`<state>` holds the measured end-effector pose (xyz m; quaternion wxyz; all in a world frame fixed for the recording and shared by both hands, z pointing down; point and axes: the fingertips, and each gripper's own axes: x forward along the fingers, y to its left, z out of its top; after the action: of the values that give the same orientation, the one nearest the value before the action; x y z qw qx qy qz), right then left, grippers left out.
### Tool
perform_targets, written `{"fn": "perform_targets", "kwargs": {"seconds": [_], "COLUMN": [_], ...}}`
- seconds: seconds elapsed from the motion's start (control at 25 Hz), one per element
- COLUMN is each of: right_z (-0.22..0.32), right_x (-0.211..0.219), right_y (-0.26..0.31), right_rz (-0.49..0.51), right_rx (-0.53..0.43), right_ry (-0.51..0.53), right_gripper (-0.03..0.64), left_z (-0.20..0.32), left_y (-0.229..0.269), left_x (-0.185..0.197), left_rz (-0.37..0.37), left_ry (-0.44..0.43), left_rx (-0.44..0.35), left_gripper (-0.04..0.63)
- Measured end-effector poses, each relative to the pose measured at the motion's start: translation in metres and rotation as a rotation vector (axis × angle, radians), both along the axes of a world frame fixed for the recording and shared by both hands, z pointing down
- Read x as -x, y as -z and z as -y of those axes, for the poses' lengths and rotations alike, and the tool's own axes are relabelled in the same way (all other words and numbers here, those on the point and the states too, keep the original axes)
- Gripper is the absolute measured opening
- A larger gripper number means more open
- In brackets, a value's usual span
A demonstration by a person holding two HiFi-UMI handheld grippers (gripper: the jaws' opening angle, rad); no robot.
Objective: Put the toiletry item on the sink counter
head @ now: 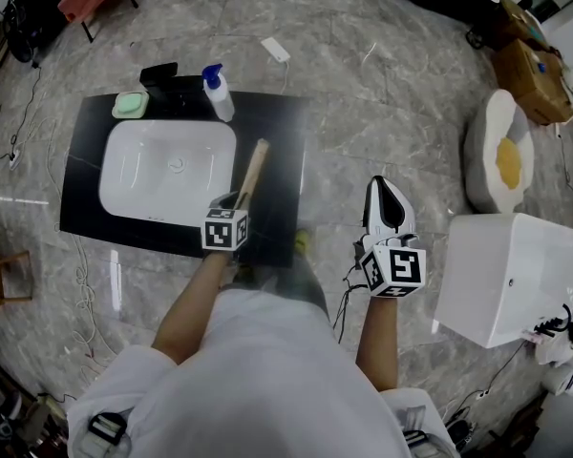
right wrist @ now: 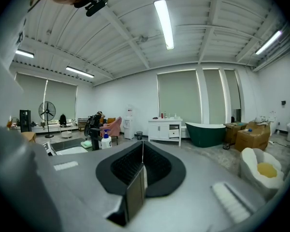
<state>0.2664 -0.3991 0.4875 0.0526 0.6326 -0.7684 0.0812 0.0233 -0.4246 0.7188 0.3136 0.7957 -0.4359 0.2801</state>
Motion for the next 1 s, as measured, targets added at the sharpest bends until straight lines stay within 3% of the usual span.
{"fn": "perform_targets", "kwargs": {"seconds": [0.28,0.76,1.0], "right_z": [0.003,-0.001,-0.007], "right_x": [0.002,0.019,0.036], "right_y": [0.000,0.009,0.015], "right_rz": [-0.001,0.004,0.003], "right_rx": [-0.001,-0.019,-0.030], "right_ry": [0.001,0.004,0.006], "right_gripper": [0.005,0.005,0.005], "left_z": [0.003,0.004,0.002], "left_y": [-0.001,0.013,0.028], "left_x": [0.001,0.015,0.023], "left_rz": [0.007,-0.002,-0.027], "left_ry": [-0.008,-0.028,-0.041], "left_rx": [-0.004,-0.044,-0.077], "left_gripper": [0.058,0.128,0.123]}}
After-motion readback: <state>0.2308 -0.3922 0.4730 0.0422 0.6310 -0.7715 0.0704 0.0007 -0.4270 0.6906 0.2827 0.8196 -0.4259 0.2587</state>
